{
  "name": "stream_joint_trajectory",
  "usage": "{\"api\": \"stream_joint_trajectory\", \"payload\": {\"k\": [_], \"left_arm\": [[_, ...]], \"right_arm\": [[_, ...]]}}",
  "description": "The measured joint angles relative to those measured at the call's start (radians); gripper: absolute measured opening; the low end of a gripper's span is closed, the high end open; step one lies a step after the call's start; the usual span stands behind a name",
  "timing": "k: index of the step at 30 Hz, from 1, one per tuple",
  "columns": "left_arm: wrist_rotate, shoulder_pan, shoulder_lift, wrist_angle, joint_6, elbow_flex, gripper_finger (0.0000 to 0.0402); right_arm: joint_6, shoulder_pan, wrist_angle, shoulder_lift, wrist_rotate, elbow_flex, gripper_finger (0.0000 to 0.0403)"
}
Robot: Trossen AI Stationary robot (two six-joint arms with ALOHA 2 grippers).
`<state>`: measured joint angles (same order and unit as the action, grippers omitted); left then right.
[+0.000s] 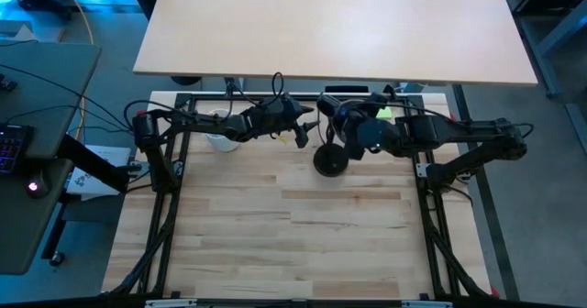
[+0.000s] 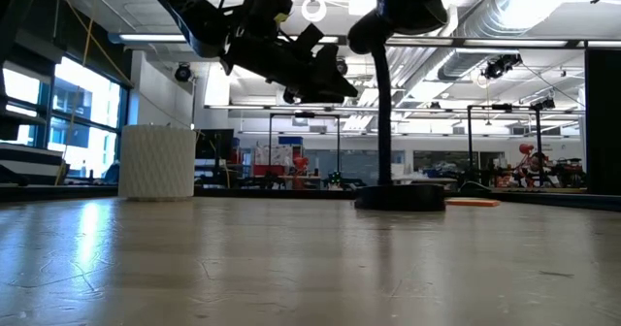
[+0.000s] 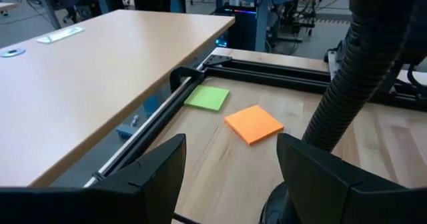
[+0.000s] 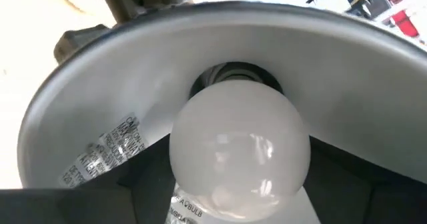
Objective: Screw lightbulb
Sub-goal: Remove the light bulb from the desk lamp
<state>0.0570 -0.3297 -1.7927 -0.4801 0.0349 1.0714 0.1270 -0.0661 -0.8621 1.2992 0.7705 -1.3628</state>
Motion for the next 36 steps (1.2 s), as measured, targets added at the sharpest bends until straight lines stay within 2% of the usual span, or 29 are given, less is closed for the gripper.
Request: {"api": "stream_joint_trajectory", "payload": {"k": [7, 15, 18, 23, 28, 31, 36], "left_arm": [[-0.001, 0.004, 0.0, 0.013, 0.002, 0.0, 0.0229], [-0.001, 0.004, 0.0, 0.02, 0.003, 0.0, 0.0229], [-0.001, 0.004, 0.0, 0.021, 0.003, 0.0, 0.0229], [0.0, 0.004, 0.0, 0.021, 0.003, 0.0, 0.0229], [-0.001, 0.004, 0.0, 0.021, 0.003, 0.0, 0.0229], [-0.001, 0.004, 0.0, 0.02, 0.003, 0.0, 0.0229], [-0.001, 0.004, 0.0, 0.019, 0.018, 0.0, 0.0229]], "right_arm": [[0.039, -0.024, -0.003, 0.001, 0.032, -0.005, 0.0341], [-0.016, -0.081, -0.087, 0.0, 0.02, -0.103, 0.0347], [-0.134, -0.098, -0.154, 0.0, -0.002, -0.132, 0.0347], [-0.463, -0.12, -0.259, -0.011, -0.032, -0.154, 0.0346], [-0.808, -0.127, -0.251, -0.058, 0.016, -0.073, 0.0346], [-0.966, -0.127, -0.138, -0.087, 0.065, 0.017, 0.0346], [-0.986, -0.113, 0.165, -0.11, 0.062, 0.133, 0.0342]]}}
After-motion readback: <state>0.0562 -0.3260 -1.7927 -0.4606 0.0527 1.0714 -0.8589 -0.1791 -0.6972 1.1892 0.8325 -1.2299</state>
